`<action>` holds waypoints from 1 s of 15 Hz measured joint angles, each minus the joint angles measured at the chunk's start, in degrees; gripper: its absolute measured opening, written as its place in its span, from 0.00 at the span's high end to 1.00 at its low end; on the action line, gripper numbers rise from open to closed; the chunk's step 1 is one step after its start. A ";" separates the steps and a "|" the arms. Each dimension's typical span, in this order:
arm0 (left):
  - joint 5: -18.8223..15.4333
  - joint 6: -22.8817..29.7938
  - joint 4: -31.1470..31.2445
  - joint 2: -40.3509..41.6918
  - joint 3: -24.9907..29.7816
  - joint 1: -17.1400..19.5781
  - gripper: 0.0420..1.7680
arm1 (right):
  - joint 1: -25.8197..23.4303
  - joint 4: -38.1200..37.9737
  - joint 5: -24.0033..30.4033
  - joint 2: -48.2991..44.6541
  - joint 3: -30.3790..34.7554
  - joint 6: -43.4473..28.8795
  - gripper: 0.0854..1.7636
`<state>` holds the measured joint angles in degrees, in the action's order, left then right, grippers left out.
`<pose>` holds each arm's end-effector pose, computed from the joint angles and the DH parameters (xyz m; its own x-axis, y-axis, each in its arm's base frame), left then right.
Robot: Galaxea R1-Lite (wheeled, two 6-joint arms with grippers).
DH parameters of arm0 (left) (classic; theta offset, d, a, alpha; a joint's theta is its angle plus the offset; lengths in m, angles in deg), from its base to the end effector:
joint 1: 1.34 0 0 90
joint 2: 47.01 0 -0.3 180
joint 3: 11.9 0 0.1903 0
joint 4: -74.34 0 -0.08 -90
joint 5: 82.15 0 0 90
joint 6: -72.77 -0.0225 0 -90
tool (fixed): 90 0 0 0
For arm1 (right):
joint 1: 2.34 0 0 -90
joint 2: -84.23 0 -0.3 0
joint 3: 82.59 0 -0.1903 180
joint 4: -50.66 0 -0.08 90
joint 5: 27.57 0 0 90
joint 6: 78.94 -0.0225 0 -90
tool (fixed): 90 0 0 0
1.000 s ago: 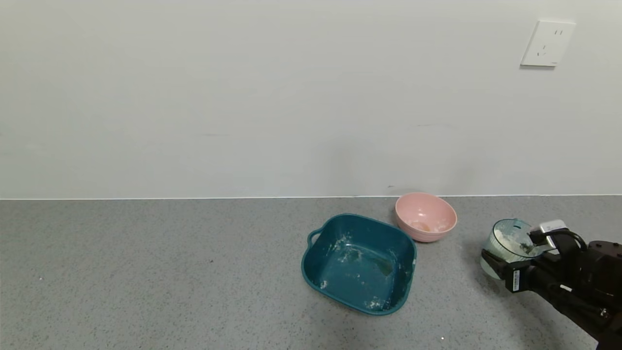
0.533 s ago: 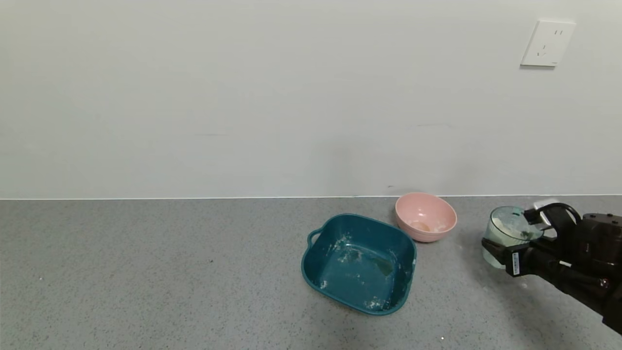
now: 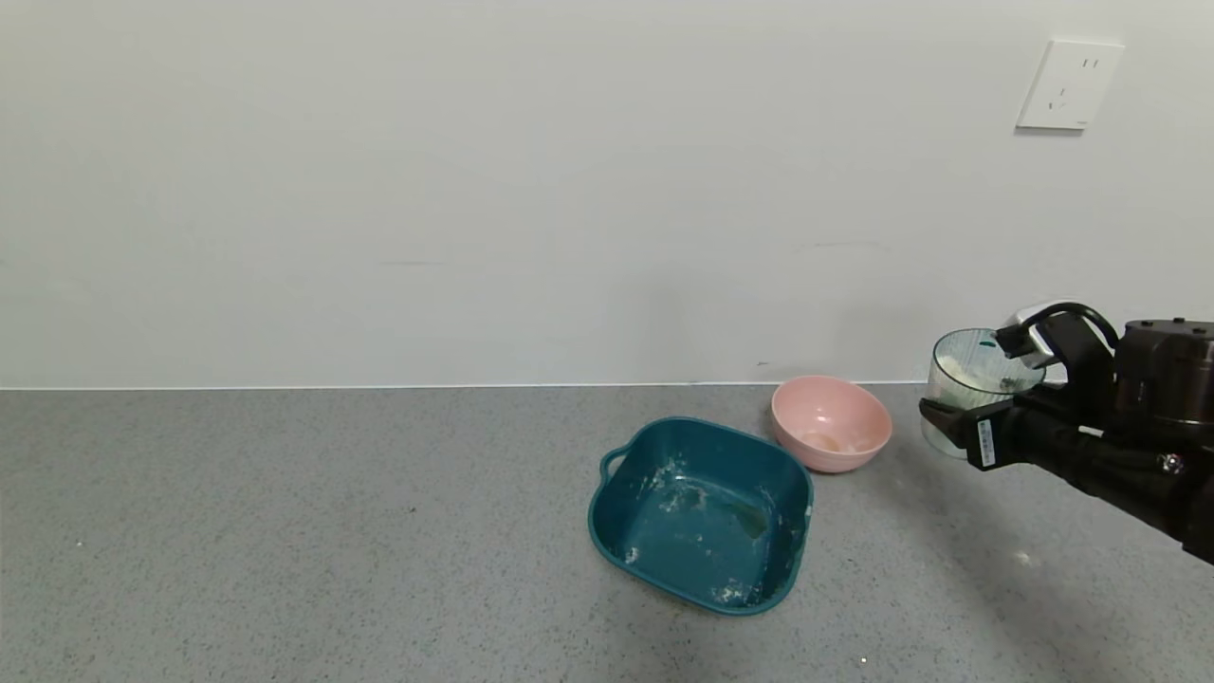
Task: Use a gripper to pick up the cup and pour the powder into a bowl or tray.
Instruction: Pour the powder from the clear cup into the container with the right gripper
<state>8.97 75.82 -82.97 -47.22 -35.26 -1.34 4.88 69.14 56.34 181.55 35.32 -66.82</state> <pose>-0.0225 0.0004 0.0767 0.9998 0.0195 0.0080 -0.0191 0.9984 -0.0534 0.2897 0.0343 0.1583 0.9580 0.0144 -0.2866 -0.0837 0.9694 -0.2309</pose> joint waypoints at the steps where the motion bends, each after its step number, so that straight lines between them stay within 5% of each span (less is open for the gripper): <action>1: 0.00 0.00 0.00 0.00 0.00 0.00 0.03 | 0.61 -2.47 -0.63 -0.68 -1.96 0.89 0.25; 15: 0.00 0.00 0.02 0.00 0.00 0.00 0.03 | 14.42 -7.08 -14.45 0.61 -12.41 24.32 0.25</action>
<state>8.97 75.82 -82.95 -47.22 -35.26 -1.34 19.30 62.05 41.90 182.16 22.91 -42.50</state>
